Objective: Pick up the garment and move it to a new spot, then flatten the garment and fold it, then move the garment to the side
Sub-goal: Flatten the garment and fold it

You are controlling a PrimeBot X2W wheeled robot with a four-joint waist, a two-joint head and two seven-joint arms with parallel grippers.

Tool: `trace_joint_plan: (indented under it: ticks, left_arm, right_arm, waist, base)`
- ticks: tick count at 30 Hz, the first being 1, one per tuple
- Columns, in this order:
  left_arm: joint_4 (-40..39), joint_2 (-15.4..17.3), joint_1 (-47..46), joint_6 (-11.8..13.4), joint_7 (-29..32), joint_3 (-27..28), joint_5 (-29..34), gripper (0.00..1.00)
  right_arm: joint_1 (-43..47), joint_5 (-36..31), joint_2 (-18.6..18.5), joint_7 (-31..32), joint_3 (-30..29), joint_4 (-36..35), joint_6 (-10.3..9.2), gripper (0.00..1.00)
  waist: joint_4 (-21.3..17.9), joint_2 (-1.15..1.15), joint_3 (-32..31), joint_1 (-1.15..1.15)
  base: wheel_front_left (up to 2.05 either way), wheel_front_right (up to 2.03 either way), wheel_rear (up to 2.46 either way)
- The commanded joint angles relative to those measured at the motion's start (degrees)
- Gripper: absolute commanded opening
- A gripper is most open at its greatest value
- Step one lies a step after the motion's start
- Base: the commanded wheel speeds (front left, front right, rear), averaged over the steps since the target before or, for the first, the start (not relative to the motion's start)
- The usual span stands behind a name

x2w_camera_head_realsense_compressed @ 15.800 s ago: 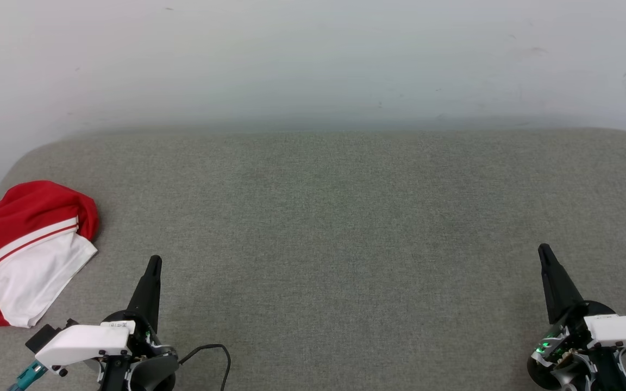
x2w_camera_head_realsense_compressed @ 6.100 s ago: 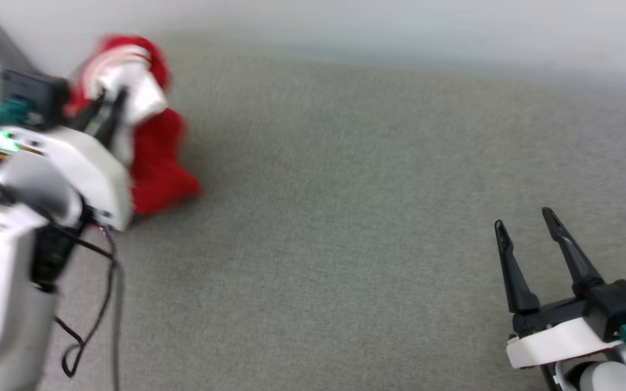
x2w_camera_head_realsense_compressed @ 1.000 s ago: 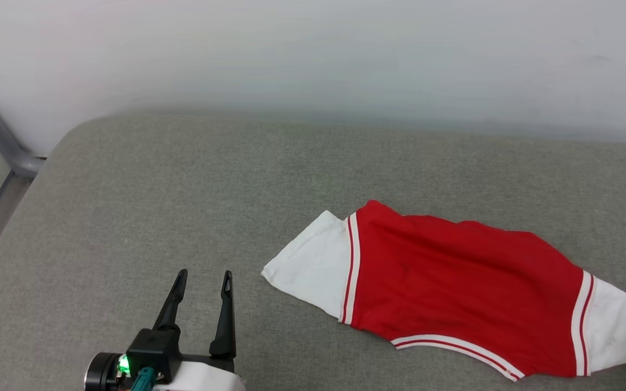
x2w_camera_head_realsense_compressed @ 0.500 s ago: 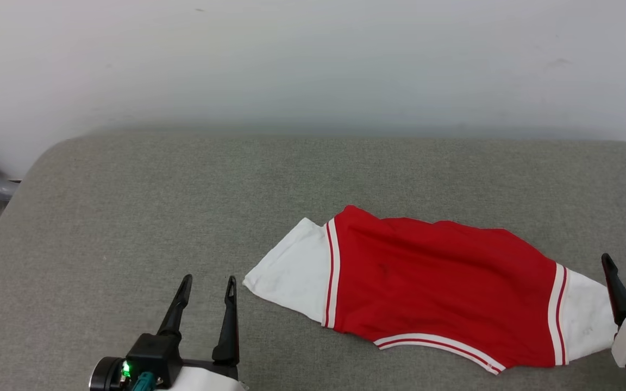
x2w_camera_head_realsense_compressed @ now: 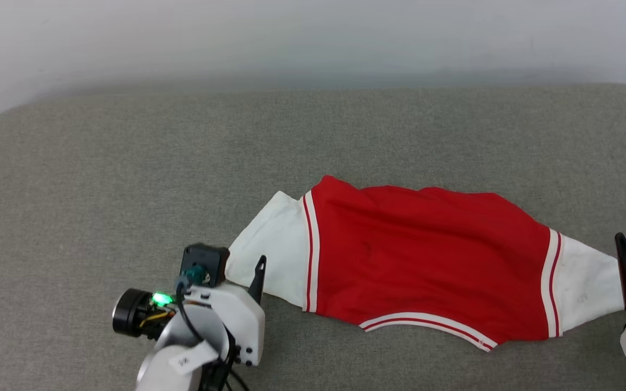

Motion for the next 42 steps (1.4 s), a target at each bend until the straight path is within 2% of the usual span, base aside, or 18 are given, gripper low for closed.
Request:
trace_joint_plan:
  ticks: [1,5,9,16,27,28,29,34,39,42]
  left_arm:
    - [-0.59,0.15,-2.77,1.09,5.13,0.21,0.72,1.0]
    - [-0.18,1.07,-6.52,3.32,13.82,0.32,2.96,1.0]
    - [1.03,1.71,-8.7,3.84,18.15,0.7,3.18,1.0]
    - [3.83,2.57,-9.44,5.37,19.75,0.42,4.55,1.0]
    - [9.41,1.98,-9.15,5.98,21.08,-0.87,4.13,1.0]
    - [10.05,1.9,-9.08,5.77,21.42,-0.82,3.76,0.42]
    - [10.46,1.9,-8.92,5.66,21.44,-0.88,3.5,0.0]
    - [10.0,1.85,-7.02,4.79,19.87,-1.08,1.96,0.0]
    - [5.78,2.09,-5.97,5.58,14.92,0.88,0.08,0.0]
    - [3.03,2.36,-3.7,5.2,14.17,2.02,-1.9,0.0]
  right_arm:
    - [0.69,0.61,-0.21,0.35,-0.05,-0.75,-0.07,1.0]
    - [0.44,1.54,-0.62,0.31,0.68,-1.73,-0.06,1.0]
    - [-0.3,2.67,-1.53,0.34,1.04,-2.11,-0.07,1.0]
    - [-1.28,3.67,-2.56,-0.61,0.81,-2.13,-0.07,1.0]
    - [-1.42,4.4,-3.71,-1.67,0.25,-2.11,-0.07,1.0]
    - [-1.45,4.38,-3.73,-1.64,0.34,-2.05,-0.07,1.0]
    - [-1.45,4.34,-3.73,-1.72,0.38,-1.93,-0.07,1.0]
    - [-0.93,3.8,-3.75,-1.36,0.84,-1.17,-0.07,1.0]
    - [-0.43,3.08,-3.57,-0.1,1.62,-0.94,-0.07,1.0]
    - [0.33,3.5,-3.8,2.2,3.26,-0.99,-0.06,1.0]
  waist:
    - [-0.96,0.0,2.28,0.0]
    - [-1.67,0.0,4.8,0.0]
    - [-2.27,0.0,6.8,0.0]
    - [-2.94,0.0,9.6,0.0]
    - [-2.57,0.0,11.84,0.0]
    - [-2.51,0.0,11.89,0.0]
    - [-2.43,0.0,11.85,0.0]
    - [-1.5,0.0,10.2,0.0]
    - [-0.38,0.0,6.89,0.0]
    - [0.08,0.0,4.55,0.0]
  base:
    - [0.0,0.0,0.0]
    - [0.0,0.0,0.0]
    - [0.0,0.0,0.0]
    - [0.0,0.0,0.0]
    - [0.0,0.0,0.0]
    - [0.0,0.0,0.0]
    - [0.0,0.0,0.0]
    - [0.0,0.0,0.0]
    - [0.0,0.0,0.0]
    - [0.0,0.0,0.0]
